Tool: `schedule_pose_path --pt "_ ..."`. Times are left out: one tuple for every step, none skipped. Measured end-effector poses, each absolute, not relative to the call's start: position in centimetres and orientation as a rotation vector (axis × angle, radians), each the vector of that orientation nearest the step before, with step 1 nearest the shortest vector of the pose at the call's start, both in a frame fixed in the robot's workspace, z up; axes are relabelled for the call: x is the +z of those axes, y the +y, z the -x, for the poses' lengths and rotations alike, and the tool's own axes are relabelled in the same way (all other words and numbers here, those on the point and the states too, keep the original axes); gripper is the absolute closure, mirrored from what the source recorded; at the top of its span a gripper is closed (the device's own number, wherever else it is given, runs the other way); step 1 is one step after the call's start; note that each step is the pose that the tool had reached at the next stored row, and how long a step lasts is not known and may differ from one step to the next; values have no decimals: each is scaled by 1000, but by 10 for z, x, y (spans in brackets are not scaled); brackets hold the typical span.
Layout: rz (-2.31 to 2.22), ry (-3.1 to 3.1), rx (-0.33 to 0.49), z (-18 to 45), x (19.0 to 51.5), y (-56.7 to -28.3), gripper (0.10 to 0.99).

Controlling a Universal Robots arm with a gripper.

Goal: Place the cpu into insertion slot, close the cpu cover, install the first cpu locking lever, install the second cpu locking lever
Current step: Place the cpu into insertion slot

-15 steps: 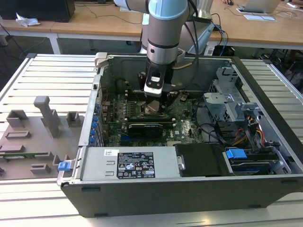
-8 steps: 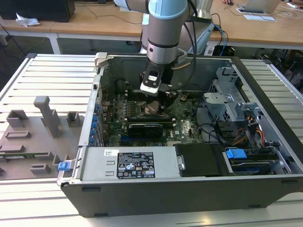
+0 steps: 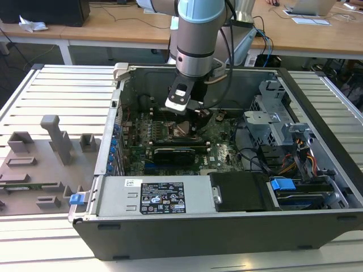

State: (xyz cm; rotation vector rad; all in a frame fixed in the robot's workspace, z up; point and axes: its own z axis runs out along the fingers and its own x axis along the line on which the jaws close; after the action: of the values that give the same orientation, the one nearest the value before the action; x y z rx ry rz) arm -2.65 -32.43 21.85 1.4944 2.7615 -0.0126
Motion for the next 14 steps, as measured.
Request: schedule_pose_path --pt "-1503 2757 -13 26 218 -324 545" --pt "-1517 2749 -13 26 218 -324 545" --pt "-1524 2745 -14 26 218 -324 545" --pt "-1535 2739 -14 26 218 -324 545" --pt "-1548 2731 -14 26 218 -324 545" --pt "-1555 2727 -15 26 218 -324 545" --pt "-1563 2722 -15 26 218 -324 545" --pt "-1577 2714 -15 26 218 -324 545" --pt "-1590 2706 -16 26 218 -324 545" --pt "-1600 2701 -16 26 218 -324 545" --pt "-1606 2697 -16 26 218 -324 545" --pt "-1631 2682 -17 26 218 -324 545" --pt "-1664 2661 -19 26 218 -324 545" --pt "-1684 2648 -19 26 218 -324 545"
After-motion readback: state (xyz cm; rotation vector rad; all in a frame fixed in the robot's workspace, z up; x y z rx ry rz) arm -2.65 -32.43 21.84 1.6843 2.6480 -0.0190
